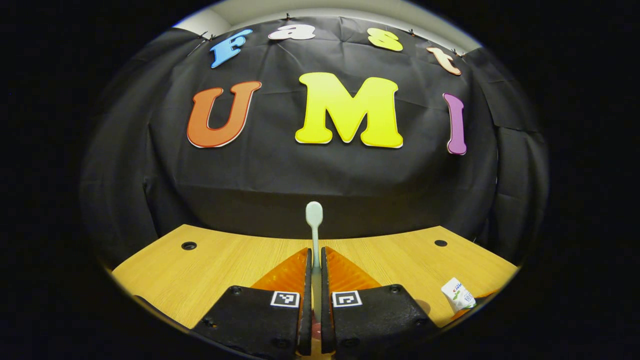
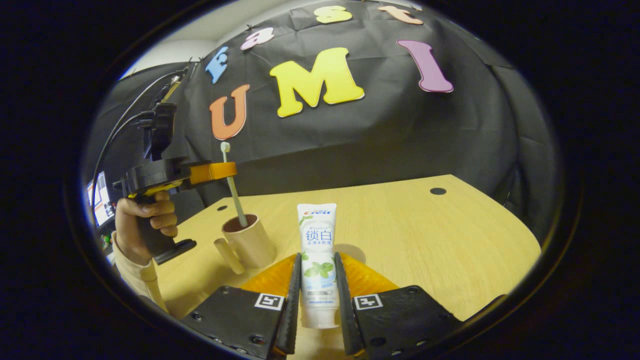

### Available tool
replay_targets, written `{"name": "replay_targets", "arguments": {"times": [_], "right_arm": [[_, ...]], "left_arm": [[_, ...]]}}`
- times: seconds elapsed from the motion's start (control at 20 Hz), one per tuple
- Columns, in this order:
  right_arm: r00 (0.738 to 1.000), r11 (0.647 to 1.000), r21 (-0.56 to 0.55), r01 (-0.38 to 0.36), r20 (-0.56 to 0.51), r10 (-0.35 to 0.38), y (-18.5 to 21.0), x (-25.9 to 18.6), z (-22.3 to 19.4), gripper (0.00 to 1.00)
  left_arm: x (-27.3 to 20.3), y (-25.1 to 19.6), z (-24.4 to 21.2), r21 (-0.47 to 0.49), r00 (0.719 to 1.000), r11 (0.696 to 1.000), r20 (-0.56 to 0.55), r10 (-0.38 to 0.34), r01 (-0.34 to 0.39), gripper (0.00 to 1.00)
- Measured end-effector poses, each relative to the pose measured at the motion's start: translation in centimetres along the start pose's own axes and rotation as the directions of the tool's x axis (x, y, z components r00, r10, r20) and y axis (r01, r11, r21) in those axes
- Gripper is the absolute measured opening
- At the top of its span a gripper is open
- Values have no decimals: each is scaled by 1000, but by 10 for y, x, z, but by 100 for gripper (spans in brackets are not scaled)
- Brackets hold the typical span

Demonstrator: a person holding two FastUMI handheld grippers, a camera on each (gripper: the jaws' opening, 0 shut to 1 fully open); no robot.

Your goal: Put the toothbrush and toothpaste on the desktop into the cup, then pick up the cup and place it on the coaster on the desktop.

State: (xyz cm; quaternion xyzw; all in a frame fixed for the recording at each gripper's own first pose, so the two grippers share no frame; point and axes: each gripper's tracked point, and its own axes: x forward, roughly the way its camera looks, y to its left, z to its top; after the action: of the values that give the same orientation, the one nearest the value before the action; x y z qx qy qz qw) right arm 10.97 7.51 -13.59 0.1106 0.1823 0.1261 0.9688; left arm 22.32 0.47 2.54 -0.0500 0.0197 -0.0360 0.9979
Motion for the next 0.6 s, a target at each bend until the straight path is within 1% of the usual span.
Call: {"name": "replay_targets", "arguments": {"times": [0.05,0.1,0.15,0.2,0.25,0.3,0.35,0.4,0.45,0.5,0.55,0.6], "right_arm": [[1000,1000,1,1,-3,-1,0,1,-1,36],[1000,1000,0,2,-5,-2,0,1,-2,39],[1000,1000,0,1,-5,-1,0,2,-2,38],[1000,1000,-1,1,-5,-1,0,1,-2,36],[1000,1000,-4,2,-4,-3,-1,1,-1,38],[1000,1000,-7,4,-1,-4,-1,1,-1,36],[1000,1000,-10,8,3,-8,-1,0,0,39],[1000,1000,-13,10,6,-10,0,0,1,39],[1000,1000,-15,10,9,-10,1,-1,2,39],[1000,1000,-17,11,14,-11,3,-3,5,36],[1000,1000,-19,11,20,-10,6,-2,7,36],[999,1000,-20,11,30,-11,9,-2,12,36]], "left_arm": [[0,2,-2,4,1000,1000,-5,5,-5,10],[1,-1,-5,6,1000,1000,-21,-2,2,10],[0,-1,-7,8,1000,1000,-26,-1,1,11],[1,2,-6,13,1000,1000,-27,8,-8,11],[-1,5,-7,19,999,1000,-30,24,-24,13],[-4,8,-9,28,999,999,-35,42,-41,21],[-7,8,-7,41,999,998,-32,43,-41,57],[-9,7,-5,38,999,999,-27,34,-33,74],[-10,7,-4,32,1000,999,-20,23,-23,80],[-12,7,-3,30,1000,999,-19,16,-15,84],[-15,11,-2,35,1000,999,-14,21,-21,96],[-17,15,2,38,1000,999,-7,28,-28,100]]}}
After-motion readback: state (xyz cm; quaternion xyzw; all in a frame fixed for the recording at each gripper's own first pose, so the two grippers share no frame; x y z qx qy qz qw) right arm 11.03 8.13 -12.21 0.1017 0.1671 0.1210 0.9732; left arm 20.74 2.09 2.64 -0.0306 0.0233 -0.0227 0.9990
